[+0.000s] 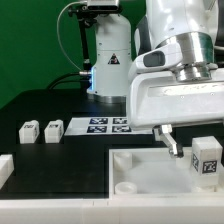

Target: Assemble one leg

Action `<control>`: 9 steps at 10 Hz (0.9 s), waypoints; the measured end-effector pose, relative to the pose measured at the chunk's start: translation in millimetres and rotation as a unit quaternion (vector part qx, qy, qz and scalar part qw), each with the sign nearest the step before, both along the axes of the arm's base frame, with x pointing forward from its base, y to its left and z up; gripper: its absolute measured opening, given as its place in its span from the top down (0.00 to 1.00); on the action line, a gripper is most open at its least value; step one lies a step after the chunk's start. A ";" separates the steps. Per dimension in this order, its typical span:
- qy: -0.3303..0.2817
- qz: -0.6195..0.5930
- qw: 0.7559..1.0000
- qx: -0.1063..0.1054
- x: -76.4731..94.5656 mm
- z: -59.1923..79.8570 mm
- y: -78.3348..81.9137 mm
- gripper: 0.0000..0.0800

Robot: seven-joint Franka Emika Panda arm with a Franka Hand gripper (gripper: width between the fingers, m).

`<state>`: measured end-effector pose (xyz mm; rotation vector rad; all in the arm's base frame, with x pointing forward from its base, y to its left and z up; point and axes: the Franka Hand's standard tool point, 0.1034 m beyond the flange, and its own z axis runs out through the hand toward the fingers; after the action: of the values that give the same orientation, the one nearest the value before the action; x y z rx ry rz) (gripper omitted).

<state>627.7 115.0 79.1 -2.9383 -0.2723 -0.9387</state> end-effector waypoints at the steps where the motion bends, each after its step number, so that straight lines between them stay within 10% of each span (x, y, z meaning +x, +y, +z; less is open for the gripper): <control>1: 0.019 -0.003 1.000 0.000 -1.0 2.4 -0.1 0.19; 3: 0.056 0.006 0.998 -0.006 5.0 23.8 0.5 0.19; 9: 0.079 0.002 0.997 -0.007 8.3 20.5 -5.6 0.19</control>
Offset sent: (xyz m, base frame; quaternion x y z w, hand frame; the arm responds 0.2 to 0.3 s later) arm 0.0159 -0.0102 0.0212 -0.0074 -0.0462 -0.0064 0.9989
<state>636.0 109.4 99.6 -3.0012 -0.2777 -0.7011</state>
